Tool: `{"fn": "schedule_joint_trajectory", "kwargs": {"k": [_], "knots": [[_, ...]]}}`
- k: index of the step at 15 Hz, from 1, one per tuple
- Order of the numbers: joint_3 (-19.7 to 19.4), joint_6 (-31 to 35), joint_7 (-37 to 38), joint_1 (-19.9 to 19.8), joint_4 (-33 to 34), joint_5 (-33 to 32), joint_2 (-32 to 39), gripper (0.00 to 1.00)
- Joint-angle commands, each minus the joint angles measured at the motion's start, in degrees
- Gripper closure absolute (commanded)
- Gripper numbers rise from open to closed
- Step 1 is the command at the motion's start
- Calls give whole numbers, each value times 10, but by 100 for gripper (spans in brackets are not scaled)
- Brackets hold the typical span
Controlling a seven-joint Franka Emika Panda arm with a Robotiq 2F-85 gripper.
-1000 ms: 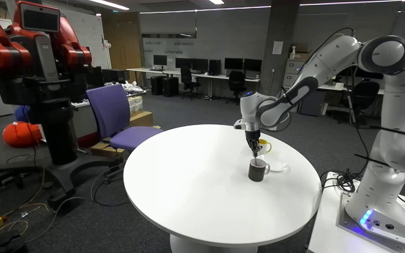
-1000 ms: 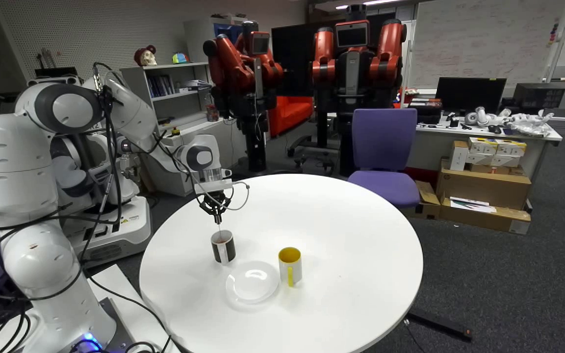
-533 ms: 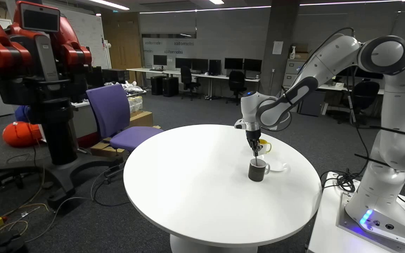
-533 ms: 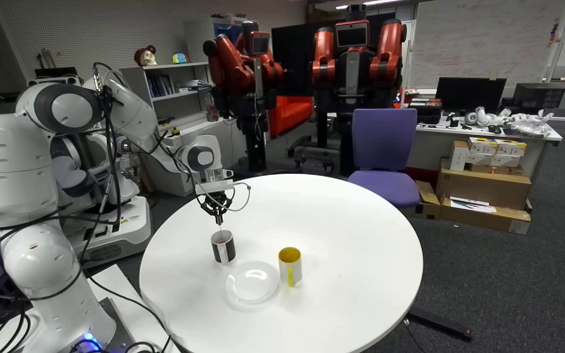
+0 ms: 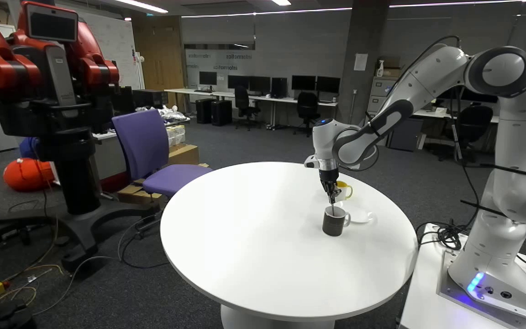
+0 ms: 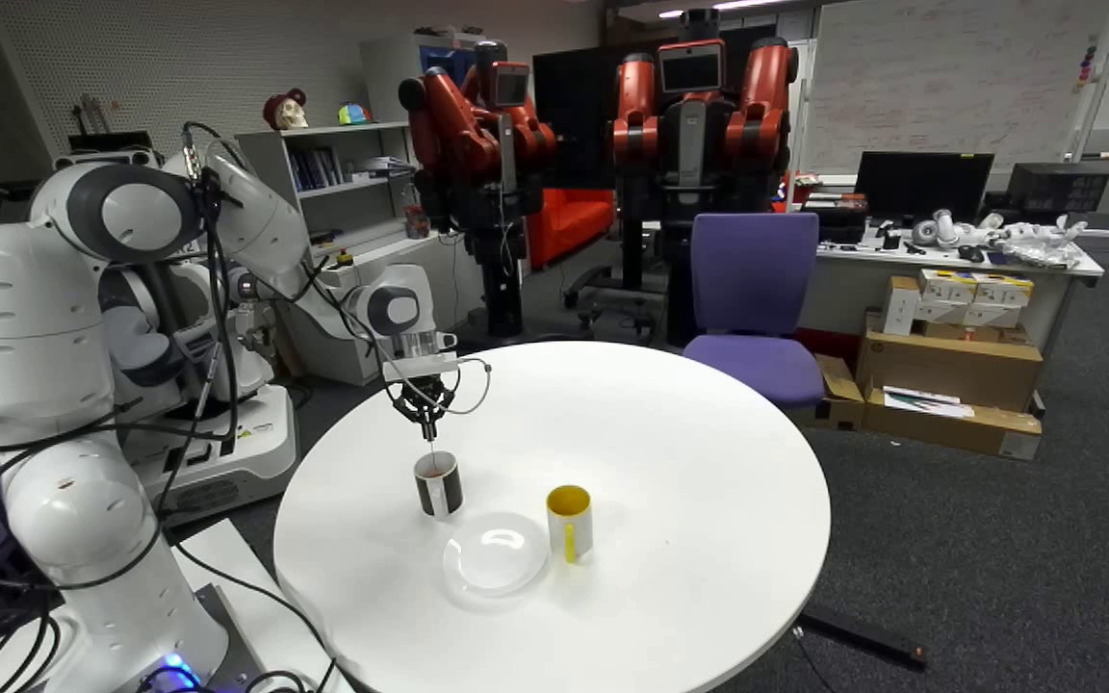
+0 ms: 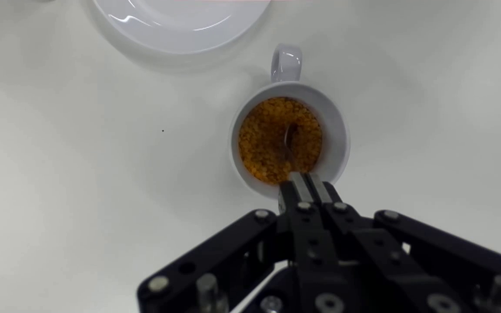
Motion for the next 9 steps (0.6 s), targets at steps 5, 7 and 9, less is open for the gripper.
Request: {"fn": "schedule_joint_trajectory", "kwargs": {"k": [5, 7, 9], "knots": [[1, -9, -15, -7, -5, 18, -19, 99], [0, -4, -24, -13, -5, 32, -17, 99], [-1, 1, -36, -22, -4, 53, -14, 99]]}}
